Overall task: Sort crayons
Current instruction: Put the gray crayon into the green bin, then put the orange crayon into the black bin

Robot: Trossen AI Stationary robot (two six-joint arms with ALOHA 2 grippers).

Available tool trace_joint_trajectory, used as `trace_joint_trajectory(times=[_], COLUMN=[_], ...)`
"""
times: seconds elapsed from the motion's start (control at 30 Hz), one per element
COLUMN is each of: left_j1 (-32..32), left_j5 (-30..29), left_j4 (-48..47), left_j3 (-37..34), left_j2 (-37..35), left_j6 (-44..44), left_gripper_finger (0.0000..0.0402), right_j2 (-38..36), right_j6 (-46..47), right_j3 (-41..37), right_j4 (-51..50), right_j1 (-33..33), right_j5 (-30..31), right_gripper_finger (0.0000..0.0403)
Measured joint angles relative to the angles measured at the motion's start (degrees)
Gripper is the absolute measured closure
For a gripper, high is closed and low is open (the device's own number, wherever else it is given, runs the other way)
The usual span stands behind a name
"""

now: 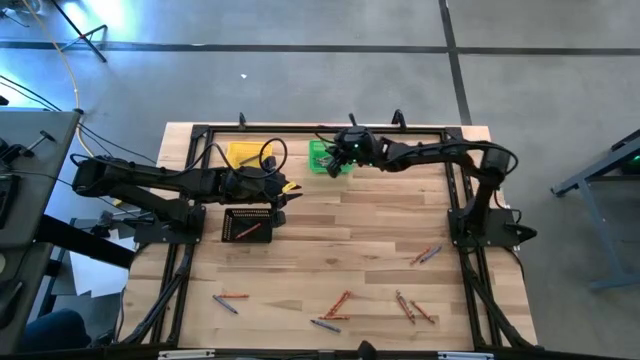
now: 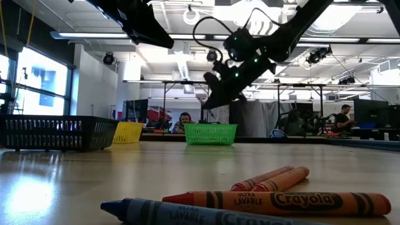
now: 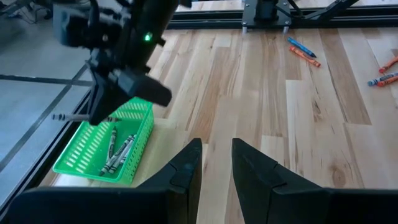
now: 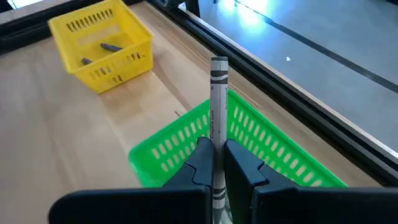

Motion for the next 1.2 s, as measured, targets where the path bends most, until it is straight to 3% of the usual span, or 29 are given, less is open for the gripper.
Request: trace_joint_trajectory(times=[0.33, 0.67, 0.8, 0.97, 1.2], left_j1=[-0.01, -0.02, -0.02, -0.02, -0.02], left_j5=[0.00, 0.00, 0.00, 0.02, 0.02], left_j4=[-0.02, -0.04, -0.15, -1.50, -2.36], left_j3=[0.00, 0.00, 0.00, 0.00, 0.00], left_j2=[0.00, 0.00, 0.00, 0.00, 0.00], left_j6=[0.00, 0.00, 0.00, -0.01, -0.23], left_gripper_finger=[0.0328, 0.0328, 0.0328, 0.0328, 0.0328], right_j2=[1.53, 1.51, -0.85, -10.21, -23.37], right_j6=[0.46, 0.46, 0.51, 1.25, 15.80], right_j3=[0.00, 0.00, 0.00, 3.73, 5.92], right_j4=[1.03, 0.00, -2.97, -25.78, -62.73], right_j1=[-0.15, -0.35, -0.43, 0.06, 8.67], right_j5=[-0.35, -1.45, -2.01, -7.67, -11.95], right_gripper_finger=[0.0390, 0.0296, 0.0275, 0.0274, 0.0275])
